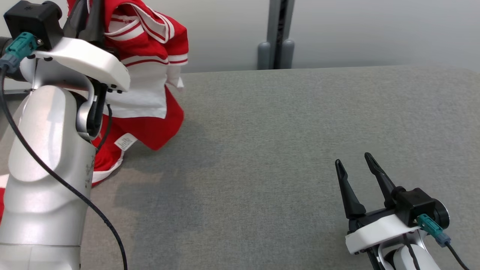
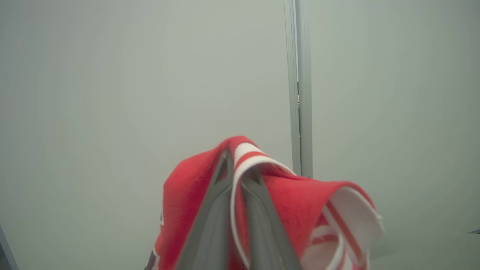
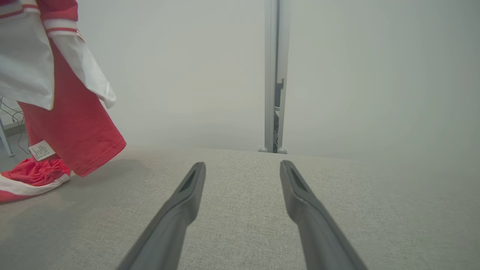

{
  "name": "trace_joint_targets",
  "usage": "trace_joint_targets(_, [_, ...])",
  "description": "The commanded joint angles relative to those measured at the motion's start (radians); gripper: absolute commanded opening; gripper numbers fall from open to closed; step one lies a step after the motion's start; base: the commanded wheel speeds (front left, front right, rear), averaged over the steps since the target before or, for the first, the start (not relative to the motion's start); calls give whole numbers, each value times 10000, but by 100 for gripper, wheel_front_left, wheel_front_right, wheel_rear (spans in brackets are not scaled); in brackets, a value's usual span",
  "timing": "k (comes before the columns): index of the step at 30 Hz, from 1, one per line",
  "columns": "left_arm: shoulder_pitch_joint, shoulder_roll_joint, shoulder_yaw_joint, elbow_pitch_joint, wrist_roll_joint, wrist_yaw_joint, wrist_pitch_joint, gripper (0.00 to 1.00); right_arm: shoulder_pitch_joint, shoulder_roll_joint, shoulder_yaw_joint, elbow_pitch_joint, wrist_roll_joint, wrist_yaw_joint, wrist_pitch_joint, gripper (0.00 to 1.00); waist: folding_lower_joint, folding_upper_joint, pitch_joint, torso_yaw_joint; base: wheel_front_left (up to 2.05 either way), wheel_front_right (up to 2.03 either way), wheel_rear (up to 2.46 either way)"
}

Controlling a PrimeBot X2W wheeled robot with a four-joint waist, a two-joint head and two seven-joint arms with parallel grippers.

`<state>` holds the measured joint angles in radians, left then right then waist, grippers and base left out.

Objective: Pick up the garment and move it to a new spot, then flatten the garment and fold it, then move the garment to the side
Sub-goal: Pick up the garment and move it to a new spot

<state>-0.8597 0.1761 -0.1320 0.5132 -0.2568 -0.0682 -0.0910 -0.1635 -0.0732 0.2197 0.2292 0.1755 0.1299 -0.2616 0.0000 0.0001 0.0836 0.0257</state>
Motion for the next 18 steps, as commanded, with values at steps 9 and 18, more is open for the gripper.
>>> trace_joint_targets(9, [705,-509,-686,-1861,-304,-128,809,0,62,107,-176,19,-52,16,-54,100,0,-1,-380,-1878,0,0,0])
trace_joint_targets(18, [331,-973,-1948,-1700,-195,-367,498,0,-146,177,-132,-70,87,16,-54,100,0,-1,53,-2802,0,0,0])
